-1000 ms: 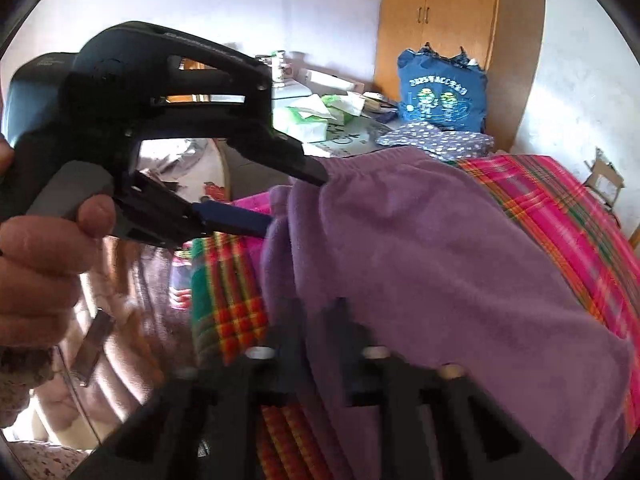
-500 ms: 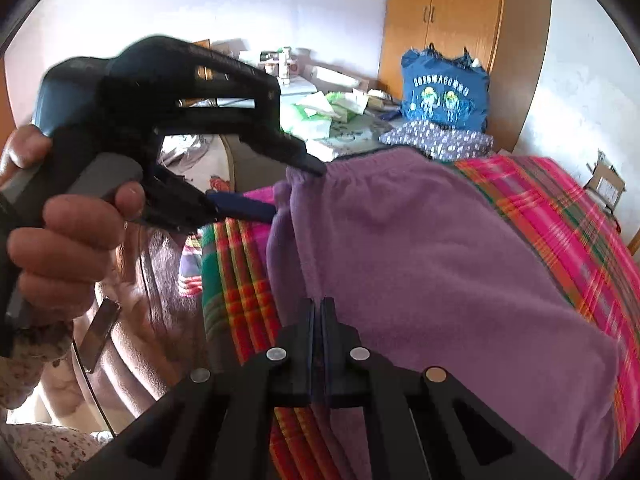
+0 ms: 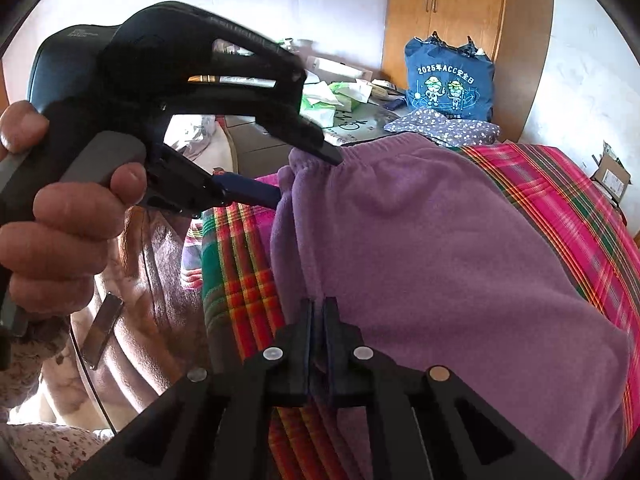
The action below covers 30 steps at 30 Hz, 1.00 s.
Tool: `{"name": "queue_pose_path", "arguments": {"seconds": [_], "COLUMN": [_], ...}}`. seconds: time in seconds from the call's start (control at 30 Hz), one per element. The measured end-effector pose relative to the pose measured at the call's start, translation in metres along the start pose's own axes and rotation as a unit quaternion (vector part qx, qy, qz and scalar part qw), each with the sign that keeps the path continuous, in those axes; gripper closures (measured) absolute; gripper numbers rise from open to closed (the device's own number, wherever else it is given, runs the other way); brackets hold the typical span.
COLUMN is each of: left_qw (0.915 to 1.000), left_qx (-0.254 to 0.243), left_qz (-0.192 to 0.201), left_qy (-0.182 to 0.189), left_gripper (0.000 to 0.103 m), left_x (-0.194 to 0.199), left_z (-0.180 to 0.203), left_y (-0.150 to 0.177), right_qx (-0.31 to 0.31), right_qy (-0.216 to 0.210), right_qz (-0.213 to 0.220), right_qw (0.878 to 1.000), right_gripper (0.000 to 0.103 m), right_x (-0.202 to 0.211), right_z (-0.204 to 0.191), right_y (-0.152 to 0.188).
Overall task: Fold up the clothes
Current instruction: 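Grasp the waistband with the right gripper beside the left gripper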
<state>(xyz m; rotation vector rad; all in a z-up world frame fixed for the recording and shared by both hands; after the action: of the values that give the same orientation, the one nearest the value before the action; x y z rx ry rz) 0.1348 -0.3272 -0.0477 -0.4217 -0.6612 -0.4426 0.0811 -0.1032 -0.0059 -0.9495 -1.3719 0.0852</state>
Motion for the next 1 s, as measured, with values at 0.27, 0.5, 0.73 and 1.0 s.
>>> {"name": "queue_pose_path", "arguments": {"seconds": [0.27,0.5,0.73,1.0], "left_qw": [0.9998,0.9997,0.9996,0.9985], "left_qx": [0.006,-0.001,-0.015,-0.030], "left_qz": [0.014,0.013,-0.002,-0.015], "left_qy": [0.014,0.019,0.025,0.043], "left_gripper": [0.085,0.085,0.085,0.085], "left_x": [0.005,0.006,0.008,0.011], "left_z": [-0.012,-0.016,-0.013,-0.011], "left_y": [0.001,-0.001,-0.003,-0.006], "right_qx": [-0.007,-0.016,0.013,0.040], "right_qy": [0.001,-0.016,-0.006,0.027], "right_qz": [0.002,0.043,0.054,0.047], "right_qw": [1.000,0.999,0.998,0.998], "right_gripper": [0.096,0.073,0.069,0.069], "right_x": [0.001,0.012,-0.002,-0.027], "right_z": [0.000,-0.002,-0.021,-0.037], "right_y": [-0.001,-0.007,-0.021,-0.030]}}
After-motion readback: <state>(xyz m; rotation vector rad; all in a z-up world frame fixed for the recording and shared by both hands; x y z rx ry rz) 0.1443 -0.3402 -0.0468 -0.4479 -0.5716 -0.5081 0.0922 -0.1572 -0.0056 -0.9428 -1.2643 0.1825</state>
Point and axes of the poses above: each gripper's, at about its wrist camera, not at the fingertips, and x roughly against the way its jaws point, z to its right, y to its underside, the point moved 2 cm from there along -x, roughly the way its jaws point, and after that the axes turned 11 degrees about -x, right-handed, at the moved point
